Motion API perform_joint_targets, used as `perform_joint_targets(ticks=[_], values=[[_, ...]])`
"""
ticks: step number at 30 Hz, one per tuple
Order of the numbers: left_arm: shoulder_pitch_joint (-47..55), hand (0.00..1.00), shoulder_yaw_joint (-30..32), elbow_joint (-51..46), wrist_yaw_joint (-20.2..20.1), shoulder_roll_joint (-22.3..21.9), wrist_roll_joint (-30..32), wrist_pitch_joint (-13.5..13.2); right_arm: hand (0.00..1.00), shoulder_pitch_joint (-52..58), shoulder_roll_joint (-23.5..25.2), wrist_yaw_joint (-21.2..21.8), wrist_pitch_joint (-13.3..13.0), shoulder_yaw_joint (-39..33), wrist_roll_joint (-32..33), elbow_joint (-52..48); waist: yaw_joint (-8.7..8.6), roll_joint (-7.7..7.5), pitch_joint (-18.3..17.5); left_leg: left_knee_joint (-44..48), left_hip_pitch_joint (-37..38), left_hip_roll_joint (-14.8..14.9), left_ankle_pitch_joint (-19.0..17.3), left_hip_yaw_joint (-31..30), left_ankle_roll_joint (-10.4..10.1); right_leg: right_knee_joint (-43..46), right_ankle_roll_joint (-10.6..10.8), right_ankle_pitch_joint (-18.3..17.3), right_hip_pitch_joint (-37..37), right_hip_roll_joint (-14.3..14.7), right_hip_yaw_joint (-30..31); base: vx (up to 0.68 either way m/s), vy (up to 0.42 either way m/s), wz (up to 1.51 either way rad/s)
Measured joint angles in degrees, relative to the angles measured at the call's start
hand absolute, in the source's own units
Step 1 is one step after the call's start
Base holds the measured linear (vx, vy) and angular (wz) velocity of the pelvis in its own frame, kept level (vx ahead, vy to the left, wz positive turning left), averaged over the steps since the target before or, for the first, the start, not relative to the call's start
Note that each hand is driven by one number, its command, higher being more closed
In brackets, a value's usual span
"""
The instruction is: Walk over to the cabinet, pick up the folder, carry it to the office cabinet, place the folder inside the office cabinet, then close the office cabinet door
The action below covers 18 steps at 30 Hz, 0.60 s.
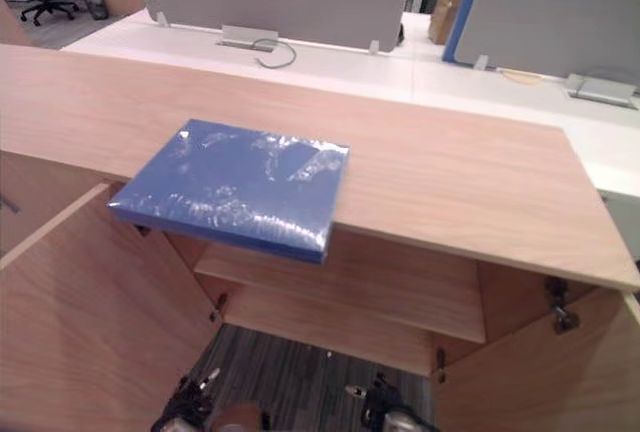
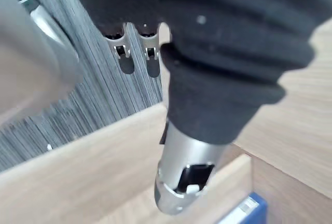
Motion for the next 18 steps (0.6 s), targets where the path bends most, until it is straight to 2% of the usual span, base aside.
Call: perform_joint_targets(ticks=[1, 2, 4, 6, 7, 13, 18], values=[[0.37, 0.00, -3.07, -3.13, -0.61, 0.92, -2.64, 0.05, 0.00, 0.46, 0.95, 0.22, 0.27, 0.14, -0.11, -0.74, 0.10, -1.78, 0.19, -4.61, 2.27, -2.33, 1.44, 0.67, 0.51, 1.57, 0.20, -0.26, -1.40, -1.91, 0.25, 0.14, 0.169, -0.03], [0.85, 0.00, -4.25, -4.86, -0.77, 0.98, -3.35, 0.05, 0.00, 0.53, 1.04, 0.26, 0.42, 0.12, -0.24, -0.76, -0.02, -2.29, -0.08, -6.65, 3.33, -3.15, 2.29, 1.10, 0.95, 2.16, 0.19, -0.24, -1.96, -2.77, 0.49, 0.17, 0.179, 0.01], [2.00, 0.00, -8.51, -11.83, -1.06, 1.28, -5.86, -0.47, 0.00, 1.65, 0.99, 0.26, 0.55, 0.24, -1.96, -1.19, -0.16, -2.50, -1.29, -13.11, 6.83, -5.32, 5.10, 2.24, 1.92, 1.97, -0.08, 0.21, -2.04, -4.84, 1.02, 0.12, 0.121, -0.03], [2.53, 0.00, -10.23, -16.02, -1.04, 2.11, -6.16, -0.90, 0.00, 1.93, 1.07, 0.27, 0.66, 0.50, -1.97, -1.23, -0.18, -2.81, -2.28, -16.71, 7.98, -6.28, 6.95, 2.39, 2.04, 1.26, 0.26, 1.04, -2.05, -5.42, 0.89, 0.06, -0.003, 0.03], [2.88, 0.00, -11.44, -19.75, -0.95, 2.64, -5.92, -0.97, 0.00, 2.07, 1.04, 0.26, 0.71, 0.59, -2.06, -1.65, -0.37, -2.71, -2.41, -19.43, 8.90, -6.43, 8.48, 2.25, 1.94, 0.76, 0.82, 1.67, -2.11, -5.43, 0.88, 0.05, -0.091, 0.13], [6.61, 0.00, -14.61, -33.50, 1.13, 3.30, -3.36, -1.61, 0.00, 2.45, 0.12, -0.02, 1.09, 2.61, -2.08, -1.65, -0.24, -2.67, -2.71, -29.82, 13.38, -4.86, 14.24, 1.37, 0.81, 0.20, 0.03, 3.51, -1.99, -3.40, 0.81, 0.01, -0.096, 0.08], [9.65, 0.00, -15.28, -43.64, 4.62, 2.77, 8.04, -3.10, 0.00, 3.15, -0.36, -0.44, 1.08, 2.54, -2.10, -1.66, 0.09, -2.54, -2.98, -33.50, 14.68, -4.32, 16.76, 0.13, 0.45, 0.09, 0.03, 3.56, -1.79, -2.58, 0.68, -0.01, -0.073, 0.11]])
